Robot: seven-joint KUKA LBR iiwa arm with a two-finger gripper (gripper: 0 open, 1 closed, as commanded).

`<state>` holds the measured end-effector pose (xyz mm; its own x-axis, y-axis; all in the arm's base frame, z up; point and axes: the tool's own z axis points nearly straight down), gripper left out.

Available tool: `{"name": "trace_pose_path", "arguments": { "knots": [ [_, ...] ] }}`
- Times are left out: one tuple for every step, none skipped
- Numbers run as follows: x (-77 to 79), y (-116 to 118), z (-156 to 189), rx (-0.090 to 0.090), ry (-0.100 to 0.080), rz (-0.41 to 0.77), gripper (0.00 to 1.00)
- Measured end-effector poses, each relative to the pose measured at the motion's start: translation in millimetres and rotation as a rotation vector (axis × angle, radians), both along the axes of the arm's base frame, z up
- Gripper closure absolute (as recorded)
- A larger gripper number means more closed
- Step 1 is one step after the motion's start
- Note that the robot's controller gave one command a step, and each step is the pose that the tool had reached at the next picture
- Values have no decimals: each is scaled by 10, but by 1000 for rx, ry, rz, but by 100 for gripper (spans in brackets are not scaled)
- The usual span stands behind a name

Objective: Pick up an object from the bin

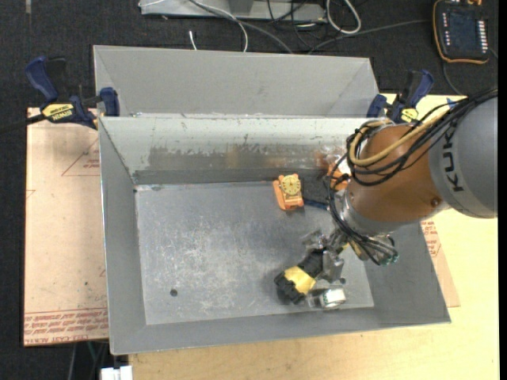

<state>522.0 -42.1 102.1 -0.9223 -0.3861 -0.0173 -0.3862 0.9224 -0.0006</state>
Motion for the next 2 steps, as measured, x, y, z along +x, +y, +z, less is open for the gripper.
{"name": "trace_pose_path", "arguments": {
  "knots": [
    [27,0,304,-1,-10,-1,100],
    [8,6,535,1,-2,-2,100]
  ]
}}
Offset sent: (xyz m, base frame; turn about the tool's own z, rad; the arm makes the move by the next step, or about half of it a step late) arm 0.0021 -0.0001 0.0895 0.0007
